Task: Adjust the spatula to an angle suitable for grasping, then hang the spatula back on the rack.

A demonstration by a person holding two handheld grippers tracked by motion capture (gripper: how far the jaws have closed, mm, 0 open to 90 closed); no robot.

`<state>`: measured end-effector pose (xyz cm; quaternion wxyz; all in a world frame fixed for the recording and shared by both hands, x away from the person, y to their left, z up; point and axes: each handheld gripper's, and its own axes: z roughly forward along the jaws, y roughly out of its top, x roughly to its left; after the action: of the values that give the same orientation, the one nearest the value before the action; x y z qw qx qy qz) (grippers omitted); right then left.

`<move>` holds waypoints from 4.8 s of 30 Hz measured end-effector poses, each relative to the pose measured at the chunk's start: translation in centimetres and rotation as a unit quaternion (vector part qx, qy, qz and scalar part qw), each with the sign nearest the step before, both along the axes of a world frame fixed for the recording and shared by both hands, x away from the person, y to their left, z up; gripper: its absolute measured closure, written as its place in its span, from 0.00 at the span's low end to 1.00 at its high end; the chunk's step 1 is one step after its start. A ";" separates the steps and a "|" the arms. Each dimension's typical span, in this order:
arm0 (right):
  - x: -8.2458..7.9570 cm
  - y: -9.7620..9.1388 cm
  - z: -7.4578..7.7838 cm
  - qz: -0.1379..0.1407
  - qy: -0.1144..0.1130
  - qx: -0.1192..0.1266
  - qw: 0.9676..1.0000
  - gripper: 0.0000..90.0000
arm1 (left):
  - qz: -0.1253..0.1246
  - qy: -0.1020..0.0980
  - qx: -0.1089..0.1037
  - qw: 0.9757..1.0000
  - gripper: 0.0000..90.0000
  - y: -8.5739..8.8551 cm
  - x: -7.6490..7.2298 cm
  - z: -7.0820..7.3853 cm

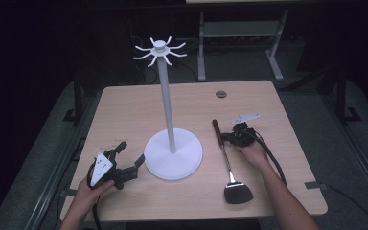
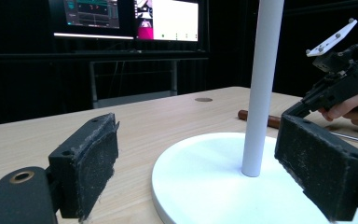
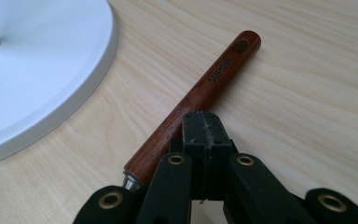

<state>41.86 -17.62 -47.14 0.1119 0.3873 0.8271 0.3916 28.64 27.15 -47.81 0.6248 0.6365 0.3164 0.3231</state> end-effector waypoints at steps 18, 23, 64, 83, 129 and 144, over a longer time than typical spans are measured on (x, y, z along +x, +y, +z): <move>-0.6 2.0 0.1 0.038 0.004 -0.001 0.999 1.00 | 0.000 0.000 -0.001 1.000 0.14 0.0 0.0 0.0; -0.9 2.7 0.2 0.052 0.001 -0.003 0.999 1.00 | 0.000 0.000 -0.001 1.000 0.14 0.0 0.0 0.0; -11.8 1.4 1.7 0.087 0.040 -0.039 0.995 1.00 | 0.002 0.000 0.000 1.000 0.14 0.0 0.0 0.0; -11.0 0.0 1.8 0.062 0.042 -0.049 0.996 1.00 | 0.001 0.000 0.000 1.000 0.14 0.0 0.0 0.0; -5.9 -1.3 4.5 0.025 0.063 -0.048 0.997 0.76 | 0.003 0.000 0.000 1.000 0.14 0.0 0.0 0.0; -0.2 2.3 6.1 0.062 0.099 -0.102 0.988 0.72 | 0.003 0.000 -0.002 1.000 0.14 0.0 0.0 0.0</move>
<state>41.63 -15.27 -41.01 0.0435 0.3587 0.8922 0.2709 28.64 27.14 -47.82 0.6249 0.6345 0.3188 0.3243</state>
